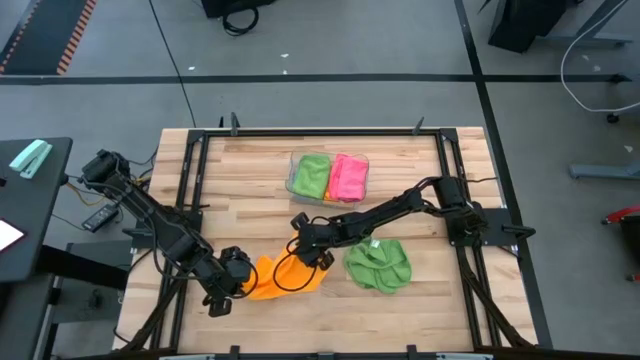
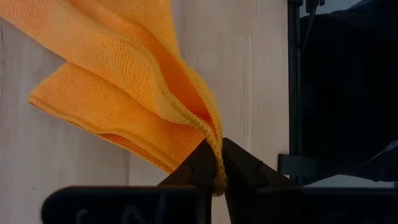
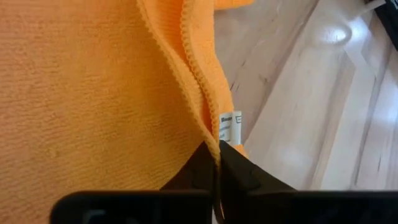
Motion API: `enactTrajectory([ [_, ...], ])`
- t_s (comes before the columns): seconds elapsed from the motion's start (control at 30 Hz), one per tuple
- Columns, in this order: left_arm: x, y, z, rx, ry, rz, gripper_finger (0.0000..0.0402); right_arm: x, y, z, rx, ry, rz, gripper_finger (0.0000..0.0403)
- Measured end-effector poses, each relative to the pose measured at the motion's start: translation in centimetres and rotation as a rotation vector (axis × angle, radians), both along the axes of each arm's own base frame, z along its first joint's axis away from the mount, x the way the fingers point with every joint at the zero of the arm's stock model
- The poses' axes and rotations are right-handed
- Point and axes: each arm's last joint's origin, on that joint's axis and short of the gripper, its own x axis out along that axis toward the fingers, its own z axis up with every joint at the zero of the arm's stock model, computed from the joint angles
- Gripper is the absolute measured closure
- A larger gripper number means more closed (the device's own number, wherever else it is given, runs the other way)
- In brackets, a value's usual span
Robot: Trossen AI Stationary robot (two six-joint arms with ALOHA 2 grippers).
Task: Fold microfiber towels
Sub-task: Fold the yellow microfiber cloth
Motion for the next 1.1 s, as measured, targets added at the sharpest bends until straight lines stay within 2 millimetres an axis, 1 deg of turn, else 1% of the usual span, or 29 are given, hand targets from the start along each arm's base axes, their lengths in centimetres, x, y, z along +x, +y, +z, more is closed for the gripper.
enactTrajectory([
  [0.1,0.0,0.0,0.0,0.001,0.000,-0.001,0.0380,-0.1,0.1,0.5,0.007,-0.003,-0.005,0.0394],
  [0.17,0.0,0.0,0.0,0.009,0.001,-0.009,0.0387,-0.3,0.1,1.3,0.005,-0.002,-0.011,0.0396],
  [0.27,0.0,0.0,0.0,0.016,-0.005,-0.022,0.0390,-0.5,0.2,2.9,0.014,0.000,-0.029,0.0398],
  [0.3,0.0,0.0,0.0,0.015,-0.006,-0.021,0.0389,-0.5,0.2,3.7,0.020,-0.005,-0.037,0.0398],
  [0.4,0.1,0.2,0.0,0.020,-0.012,-0.009,0.0378,-0.7,0.3,5.5,0.033,0.000,-0.058,0.0399],
  [0.47,0.2,0.4,0.2,0.023,-0.019,0.000,0.0374,-1.1,0.5,6.3,0.036,0.023,-0.065,0.0400],
  [0.63,-0.1,0.4,1.7,0.011,-0.085,-0.017,0.0391,-1.8,1.2,8.2,0.053,-0.007,-0.065,0.0400],
  [0.77,-0.1,-0.1,3.6,0.042,-0.169,-0.052,0.0389,-2.4,1.9,9.3,0.033,-0.020,-0.066,0.0401],
  [0.87,-0.3,-0.2,4.6,0.081,-0.183,-0.058,0.0376,-3.1,2.2,10.6,0.029,-0.035,-0.068,0.0401],
  [0.93,-0.5,0.1,5.0,0.115,-0.167,-0.051,0.0374,-3.6,2.2,11.6,0.038,-0.046,-0.078,0.0401],
  [1.1,-0.7,0.3,6.1,0.146,-0.151,-0.042,0.0392,-4.9,2.1,13.9,0.050,-0.076,-0.105,0.0402],
])
